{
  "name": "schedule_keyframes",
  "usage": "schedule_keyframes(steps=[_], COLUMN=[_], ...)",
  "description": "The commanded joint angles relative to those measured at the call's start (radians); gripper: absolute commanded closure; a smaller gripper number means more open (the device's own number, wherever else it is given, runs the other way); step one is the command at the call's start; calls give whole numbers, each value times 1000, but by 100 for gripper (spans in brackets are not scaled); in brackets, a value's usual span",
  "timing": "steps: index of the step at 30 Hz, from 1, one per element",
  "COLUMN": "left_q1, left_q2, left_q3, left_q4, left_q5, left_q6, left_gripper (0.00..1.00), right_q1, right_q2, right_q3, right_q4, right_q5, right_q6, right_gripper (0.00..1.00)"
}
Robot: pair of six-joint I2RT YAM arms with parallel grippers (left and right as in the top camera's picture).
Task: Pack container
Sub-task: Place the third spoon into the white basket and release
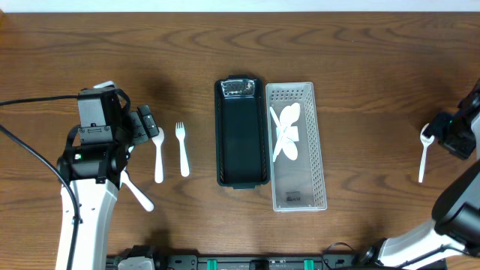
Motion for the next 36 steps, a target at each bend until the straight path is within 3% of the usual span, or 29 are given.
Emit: schedule_keyframes(steps=[1,14,18,23,27,30,36], left_q1=[3,3,3,3,3,3,3], left_q2=[0,0,0,0,0,0,0], left_q3=[19,19,19,19,19,19,19], left_q4=[-1,0,0,0,0,0,0], left_q5=[-5,-5,-5,-5,-5,-5,-5], left_q6=[-13,-13,-13,-13,-13,-13,-13], left_gripper=[2,2,2,2,2,2,2], right_q1=[-8,-8,-8,-7,-3,6,80], right_q2=[62,180,180,180,180,177,84], right_q3=[-3,-4,-5,-5,-5,-4,0], right_q4=[11,37,37,35,33,24,14], right_q5=[-27,-65,-69,-77,-97,-123,-136], right_q6=[-45,-51,-51,-51,-51,-51,-51], right_gripper=[34,34,50,80,82,93,94])
